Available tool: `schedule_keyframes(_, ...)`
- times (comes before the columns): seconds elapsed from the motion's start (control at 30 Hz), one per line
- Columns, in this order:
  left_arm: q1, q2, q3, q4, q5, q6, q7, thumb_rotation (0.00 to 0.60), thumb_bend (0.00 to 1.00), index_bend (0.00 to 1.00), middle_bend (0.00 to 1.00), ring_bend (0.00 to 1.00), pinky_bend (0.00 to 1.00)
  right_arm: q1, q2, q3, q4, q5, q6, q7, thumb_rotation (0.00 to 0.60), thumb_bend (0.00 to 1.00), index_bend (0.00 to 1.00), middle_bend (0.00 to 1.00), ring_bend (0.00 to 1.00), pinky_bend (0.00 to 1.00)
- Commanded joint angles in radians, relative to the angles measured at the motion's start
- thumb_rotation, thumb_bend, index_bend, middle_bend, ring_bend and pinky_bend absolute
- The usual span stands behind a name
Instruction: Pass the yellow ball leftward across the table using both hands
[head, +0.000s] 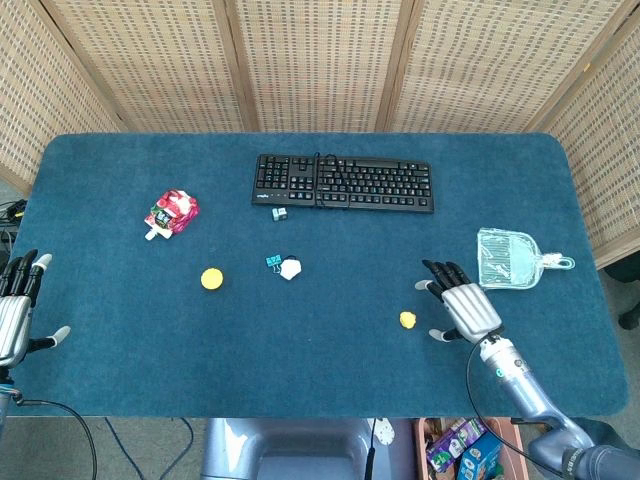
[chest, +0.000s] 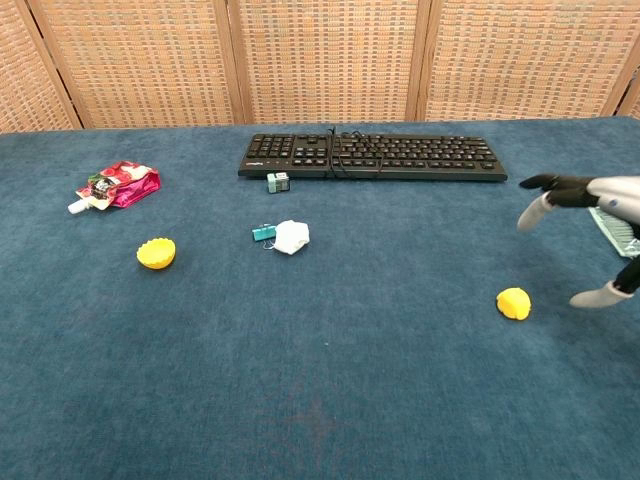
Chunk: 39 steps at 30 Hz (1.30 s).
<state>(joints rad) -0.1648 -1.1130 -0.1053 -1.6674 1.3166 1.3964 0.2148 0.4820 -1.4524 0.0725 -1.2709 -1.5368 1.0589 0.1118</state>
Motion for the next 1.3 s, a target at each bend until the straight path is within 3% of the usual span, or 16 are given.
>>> schedule_keyframes(0.03,-0.002,-0.001,-0.001,0.002,-0.003,-0.002,0.001,0.600,0.00,0.00,0.00,0.00,0.00,0.021,-0.028,-0.006,0.026,0.007,-0.030,0.009,0.600,0.16,0.31,0.00,0.00,0.00)
schedule_keyframes(0.4,-0.010,-0.012,0.000,0.011,-0.013,-0.014,0.015,0.600,0.00,0.00,0.00,0.00,0.00,0.066,-0.082,-0.018,0.054,0.018,-0.086,0.015,0.600,0.27,0.32,0.00,0.00,0.00)
schedule_keyframes(0.9,-0.014,-0.014,0.001,0.018,-0.021,-0.022,0.014,0.600,0.00,0.00,0.00,0.00,0.00,0.072,-0.090,-0.036,0.082,0.054,-0.119,-0.002,0.600,0.27,0.33,0.00,0.00,0.00)
schedule_keyframes(1.3,-0.015,-0.015,0.003,0.019,-0.020,-0.022,0.012,0.600,0.00,0.00,0.00,0.00,0.00,0.083,-0.103,-0.037,0.097,0.059,-0.122,0.020,0.600,0.30,0.43,0.00,0.00,0.00)
